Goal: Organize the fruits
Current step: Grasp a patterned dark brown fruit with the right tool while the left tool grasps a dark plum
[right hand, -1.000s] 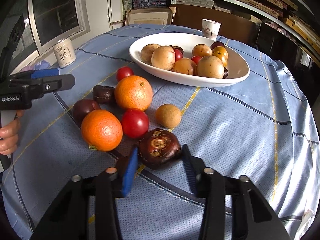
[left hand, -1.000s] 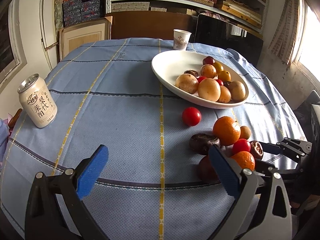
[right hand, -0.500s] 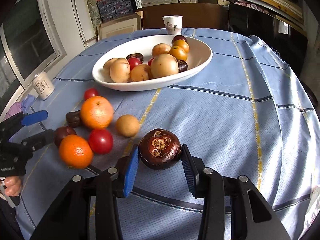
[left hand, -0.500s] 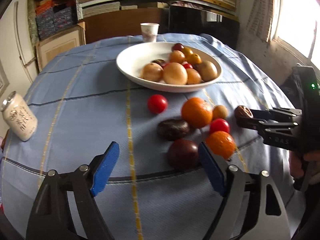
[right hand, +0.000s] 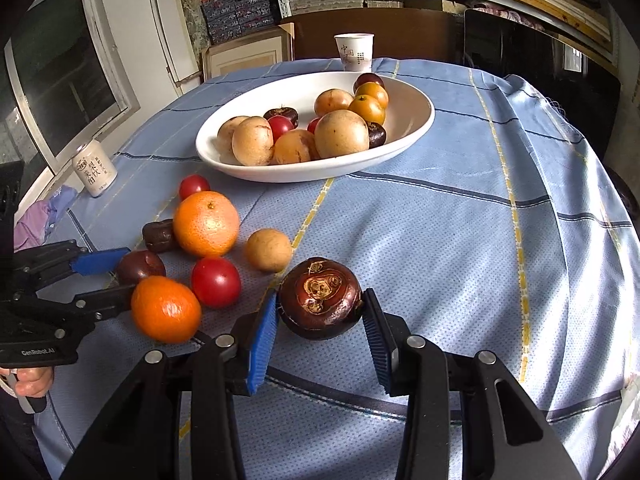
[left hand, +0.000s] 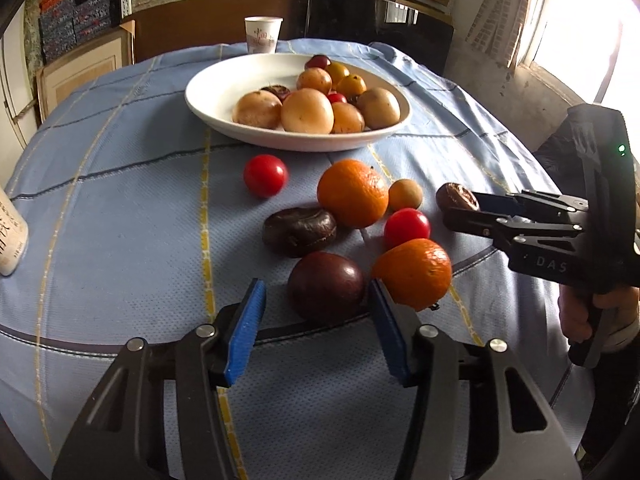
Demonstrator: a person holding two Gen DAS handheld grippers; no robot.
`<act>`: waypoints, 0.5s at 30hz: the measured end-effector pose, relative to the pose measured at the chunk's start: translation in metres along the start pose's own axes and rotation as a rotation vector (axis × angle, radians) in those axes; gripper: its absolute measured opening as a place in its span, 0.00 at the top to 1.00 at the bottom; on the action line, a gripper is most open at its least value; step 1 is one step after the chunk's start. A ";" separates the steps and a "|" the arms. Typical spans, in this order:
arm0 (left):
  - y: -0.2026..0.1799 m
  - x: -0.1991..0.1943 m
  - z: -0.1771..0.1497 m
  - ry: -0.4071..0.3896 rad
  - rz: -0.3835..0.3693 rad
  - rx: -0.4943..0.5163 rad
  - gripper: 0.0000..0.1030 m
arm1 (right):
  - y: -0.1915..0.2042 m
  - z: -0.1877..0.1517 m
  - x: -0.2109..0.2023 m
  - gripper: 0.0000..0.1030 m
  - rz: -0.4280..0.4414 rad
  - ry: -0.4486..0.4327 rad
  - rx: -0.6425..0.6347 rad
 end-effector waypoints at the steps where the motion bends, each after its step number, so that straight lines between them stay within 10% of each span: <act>1: -0.001 0.002 0.000 0.007 0.000 0.002 0.53 | 0.000 0.000 0.000 0.58 -0.001 0.000 0.000; 15: -0.004 0.001 0.002 -0.006 -0.005 0.013 0.60 | 0.001 -0.001 0.001 0.58 -0.015 0.003 -0.019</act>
Point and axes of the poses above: each gripper's, at about its wrist camera, not at the fingertips, and x roughly the way its jaws point, y to its left, z to its top, the point moved 5 cm from there along x, roughly the way its jaws point, and after that the axes turned 7 degrees about y, right-handed, at the moved point
